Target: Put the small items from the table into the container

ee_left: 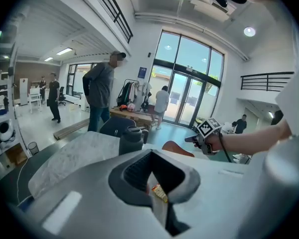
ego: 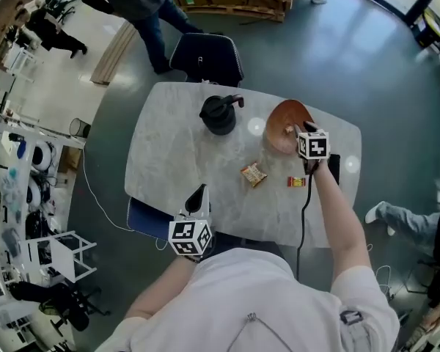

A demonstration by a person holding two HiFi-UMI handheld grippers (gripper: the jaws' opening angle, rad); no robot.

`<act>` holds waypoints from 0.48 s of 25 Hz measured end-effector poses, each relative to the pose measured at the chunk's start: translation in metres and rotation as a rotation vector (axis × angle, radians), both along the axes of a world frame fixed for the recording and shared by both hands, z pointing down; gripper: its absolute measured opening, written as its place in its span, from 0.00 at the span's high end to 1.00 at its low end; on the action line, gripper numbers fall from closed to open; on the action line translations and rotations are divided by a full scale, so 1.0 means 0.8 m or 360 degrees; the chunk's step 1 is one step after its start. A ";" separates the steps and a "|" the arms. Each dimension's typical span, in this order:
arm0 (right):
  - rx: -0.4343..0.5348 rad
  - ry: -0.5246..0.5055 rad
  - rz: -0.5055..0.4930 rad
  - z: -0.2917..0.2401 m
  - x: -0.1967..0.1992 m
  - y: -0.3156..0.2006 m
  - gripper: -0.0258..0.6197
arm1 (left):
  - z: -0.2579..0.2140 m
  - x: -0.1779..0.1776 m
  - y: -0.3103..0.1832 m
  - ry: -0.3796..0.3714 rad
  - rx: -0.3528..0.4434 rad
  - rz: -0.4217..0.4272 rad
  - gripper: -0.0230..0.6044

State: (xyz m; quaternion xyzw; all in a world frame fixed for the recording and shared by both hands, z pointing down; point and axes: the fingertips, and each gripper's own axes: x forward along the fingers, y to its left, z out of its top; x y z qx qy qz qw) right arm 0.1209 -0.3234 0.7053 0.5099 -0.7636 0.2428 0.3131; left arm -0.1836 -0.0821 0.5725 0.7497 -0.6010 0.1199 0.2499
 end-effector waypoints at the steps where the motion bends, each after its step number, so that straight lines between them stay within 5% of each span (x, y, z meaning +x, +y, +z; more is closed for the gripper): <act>1: 0.0051 -0.0026 0.0002 -0.022 -0.001 0.008 0.74 | -0.007 0.007 -0.004 0.0005 0.0022 0.0028 0.96; 12: 0.0448 -0.0137 0.0078 -0.188 0.001 0.142 0.81 | -0.076 0.098 -0.034 0.0070 0.0245 0.0352 0.96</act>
